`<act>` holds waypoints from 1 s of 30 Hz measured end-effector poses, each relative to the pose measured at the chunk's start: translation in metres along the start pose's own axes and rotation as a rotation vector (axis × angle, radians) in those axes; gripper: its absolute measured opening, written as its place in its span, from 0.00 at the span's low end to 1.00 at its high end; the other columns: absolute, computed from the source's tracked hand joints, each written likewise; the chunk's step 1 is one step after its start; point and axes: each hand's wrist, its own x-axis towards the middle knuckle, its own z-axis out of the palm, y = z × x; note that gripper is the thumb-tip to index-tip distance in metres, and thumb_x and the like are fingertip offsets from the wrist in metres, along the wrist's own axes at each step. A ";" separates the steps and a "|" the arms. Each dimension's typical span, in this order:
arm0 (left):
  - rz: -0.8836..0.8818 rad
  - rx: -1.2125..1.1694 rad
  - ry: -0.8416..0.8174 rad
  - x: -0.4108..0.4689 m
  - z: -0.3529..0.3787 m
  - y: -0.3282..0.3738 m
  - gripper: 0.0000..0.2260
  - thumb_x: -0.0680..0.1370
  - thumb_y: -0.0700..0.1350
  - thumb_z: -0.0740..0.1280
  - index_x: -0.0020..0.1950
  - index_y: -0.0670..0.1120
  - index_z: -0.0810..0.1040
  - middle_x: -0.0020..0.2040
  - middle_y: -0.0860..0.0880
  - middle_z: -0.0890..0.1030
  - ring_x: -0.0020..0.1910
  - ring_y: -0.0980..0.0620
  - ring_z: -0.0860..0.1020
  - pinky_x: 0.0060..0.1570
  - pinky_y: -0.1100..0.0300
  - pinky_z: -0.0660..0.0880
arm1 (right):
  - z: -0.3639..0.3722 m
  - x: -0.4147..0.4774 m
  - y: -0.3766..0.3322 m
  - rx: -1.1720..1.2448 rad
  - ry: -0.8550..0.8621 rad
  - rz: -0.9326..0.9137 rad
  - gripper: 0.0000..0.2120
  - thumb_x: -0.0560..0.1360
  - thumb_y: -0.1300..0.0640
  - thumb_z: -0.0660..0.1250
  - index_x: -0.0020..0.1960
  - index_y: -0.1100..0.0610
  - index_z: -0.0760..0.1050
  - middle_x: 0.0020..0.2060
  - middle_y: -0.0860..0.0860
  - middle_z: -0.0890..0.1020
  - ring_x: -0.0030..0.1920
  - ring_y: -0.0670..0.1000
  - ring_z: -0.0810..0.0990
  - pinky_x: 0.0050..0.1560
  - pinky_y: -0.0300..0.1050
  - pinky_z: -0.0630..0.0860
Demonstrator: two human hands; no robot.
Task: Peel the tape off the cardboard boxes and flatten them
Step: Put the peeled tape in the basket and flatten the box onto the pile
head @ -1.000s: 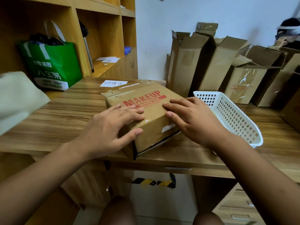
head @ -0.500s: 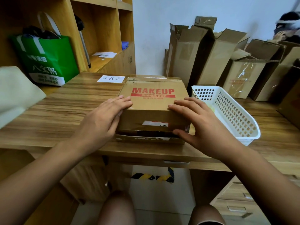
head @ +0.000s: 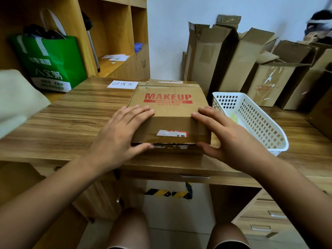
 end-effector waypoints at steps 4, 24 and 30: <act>0.021 -0.036 -0.045 0.001 -0.006 -0.003 0.39 0.74 0.71 0.61 0.80 0.54 0.60 0.78 0.56 0.64 0.78 0.57 0.59 0.78 0.54 0.54 | -0.004 -0.001 0.002 0.076 -0.019 0.035 0.34 0.74 0.42 0.66 0.79 0.45 0.63 0.79 0.47 0.64 0.79 0.46 0.58 0.74 0.43 0.56; -0.239 -0.342 -0.170 0.033 -0.049 -0.003 0.30 0.70 0.77 0.54 0.64 0.65 0.79 0.65 0.60 0.79 0.66 0.59 0.74 0.62 0.51 0.75 | 0.034 -0.040 -0.025 0.269 0.482 0.123 0.18 0.78 0.58 0.61 0.67 0.62 0.74 0.61 0.51 0.75 0.63 0.50 0.75 0.66 0.43 0.71; -0.141 -0.202 -0.166 0.029 -0.038 0.005 0.29 0.74 0.74 0.50 0.72 0.66 0.71 0.71 0.61 0.73 0.72 0.63 0.67 0.69 0.52 0.71 | 0.056 -0.037 -0.029 0.068 0.138 0.016 0.22 0.81 0.54 0.60 0.73 0.57 0.73 0.71 0.51 0.74 0.74 0.50 0.69 0.75 0.49 0.66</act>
